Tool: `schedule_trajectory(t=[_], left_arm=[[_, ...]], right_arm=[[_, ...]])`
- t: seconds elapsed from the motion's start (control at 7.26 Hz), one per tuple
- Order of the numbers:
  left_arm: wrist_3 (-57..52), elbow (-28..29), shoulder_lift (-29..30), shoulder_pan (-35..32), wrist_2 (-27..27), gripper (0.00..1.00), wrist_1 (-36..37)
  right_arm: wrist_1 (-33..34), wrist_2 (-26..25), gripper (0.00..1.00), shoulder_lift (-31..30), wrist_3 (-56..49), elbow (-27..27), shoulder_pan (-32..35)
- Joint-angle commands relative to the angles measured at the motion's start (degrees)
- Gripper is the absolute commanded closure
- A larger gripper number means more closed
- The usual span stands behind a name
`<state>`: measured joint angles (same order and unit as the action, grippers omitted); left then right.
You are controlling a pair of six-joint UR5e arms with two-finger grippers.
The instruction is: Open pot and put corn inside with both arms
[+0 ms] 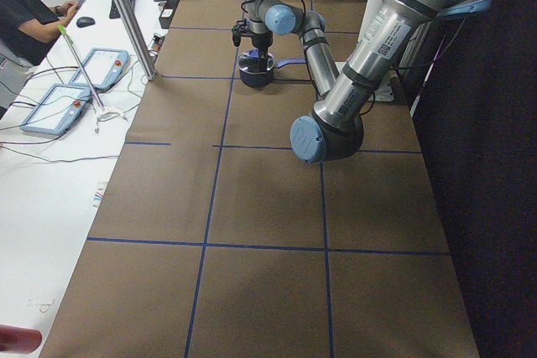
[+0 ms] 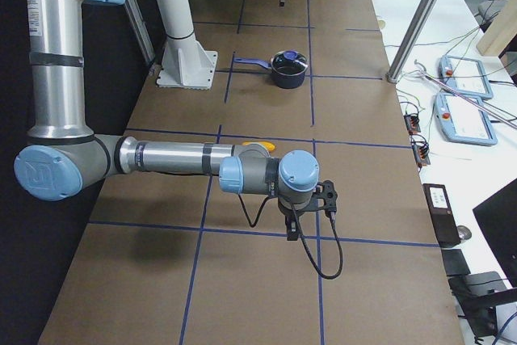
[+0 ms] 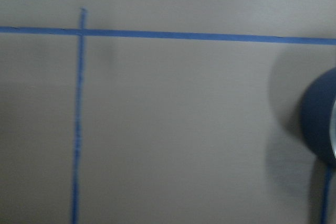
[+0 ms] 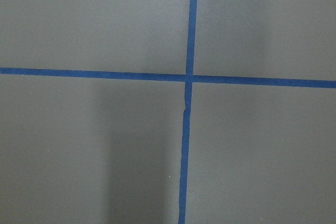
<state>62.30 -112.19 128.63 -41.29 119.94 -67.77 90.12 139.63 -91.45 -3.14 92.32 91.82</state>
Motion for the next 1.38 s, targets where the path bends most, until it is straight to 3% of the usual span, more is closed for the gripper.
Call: schedule_trajectory(t=[0.0, 0.41, 0.69, 1.24], left_arm=[[5.5, 9.0, 7.4, 2.6, -1.2, 0.00, -6.5], [8.9, 19.5, 17.9, 5.3, -4.2, 0.00, -6.8], [11.4, 27.2, 20.0, 6.0, -4.5, 0.00, -14.1], [12.4, 29.5, 19.9, 7.7, -6.9, 0.00, -16.3]], right_arm=[[0.0, 0.6, 0.00, 0.0, 0.3, -0.4, 0.0], [0.0, 0.7, 0.00, 0.0, 0.4, 0.0, 0.0], [0.0, 0.7, 0.00, 0.0, 0.4, 0.0, 0.0], [0.0, 0.7, 0.00, 0.0, 0.5, -0.1, 0.0]])
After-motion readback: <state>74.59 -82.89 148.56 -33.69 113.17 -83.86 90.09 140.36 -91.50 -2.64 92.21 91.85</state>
